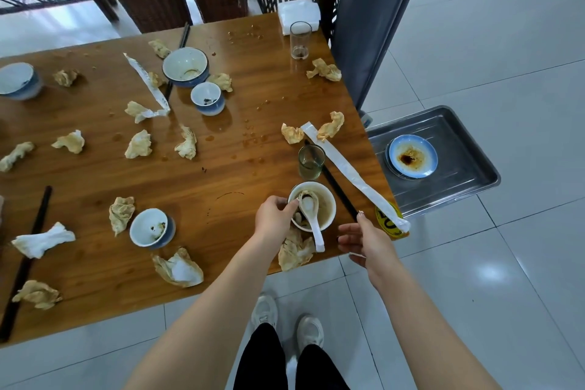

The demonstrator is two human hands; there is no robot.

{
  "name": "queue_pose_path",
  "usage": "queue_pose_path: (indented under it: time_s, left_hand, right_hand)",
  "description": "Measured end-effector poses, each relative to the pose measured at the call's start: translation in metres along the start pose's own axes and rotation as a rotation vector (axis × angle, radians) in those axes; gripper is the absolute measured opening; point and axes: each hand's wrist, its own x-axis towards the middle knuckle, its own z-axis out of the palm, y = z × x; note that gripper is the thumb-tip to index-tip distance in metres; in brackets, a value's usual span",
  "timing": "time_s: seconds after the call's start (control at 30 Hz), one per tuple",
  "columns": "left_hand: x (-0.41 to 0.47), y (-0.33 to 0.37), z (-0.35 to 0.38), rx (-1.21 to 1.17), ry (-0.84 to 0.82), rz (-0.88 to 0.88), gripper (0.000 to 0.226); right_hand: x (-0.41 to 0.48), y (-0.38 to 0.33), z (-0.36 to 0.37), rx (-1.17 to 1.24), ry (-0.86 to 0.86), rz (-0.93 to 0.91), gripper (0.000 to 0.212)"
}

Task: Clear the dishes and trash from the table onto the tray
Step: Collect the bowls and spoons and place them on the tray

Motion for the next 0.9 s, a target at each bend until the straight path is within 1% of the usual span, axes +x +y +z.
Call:
queue_pose_path:
  time_s: [0.1, 0.2, 0.33, 0.47, 0.6, 0.7, 0.9]
  left_hand:
    - [-0.001, 0.001, -0.001, 0.005, 0.008, 0.008, 0.033]
    - [-0.002, -0.001, -0.007, -0.02, 0.006, -0.018, 0.031]
    - [-0.005, 0.001, -0.02, -0.165, 0.017, -0.075, 0.023]
    - [-0.014, 0.009, -0.044, -0.338, 0.055, -0.122, 0.015]
    - [-0.024, 0.016, -0.072, -0.432, 0.097, -0.097, 0.012]
    - [-0.028, 0.022, -0.091, -0.515, 0.124, -0.089, 0.01]
    - [-0.03, 0.036, -0.135, -0.666, 0.178, -0.059, 0.016]
  right_hand:
    - [0.0, -0.004, 0.002, -0.005, -0.017, 0.005, 0.048]
    - [0.0, -0.007, 0.002, 0.012, -0.051, -0.002, 0.041]
    - [-0.005, -0.014, 0.002, 0.057, -0.085, -0.029, 0.036]
    - [-0.009, -0.027, 0.004, 0.045, -0.109, -0.068, 0.032]
    - [-0.016, -0.043, 0.012, 0.005, -0.189, -0.124, 0.028]
    - [-0.023, -0.062, 0.023, 0.021, -0.248, -0.152, 0.025]
    - [-0.037, -0.116, 0.056, 0.0, -0.384, -0.318, 0.025]
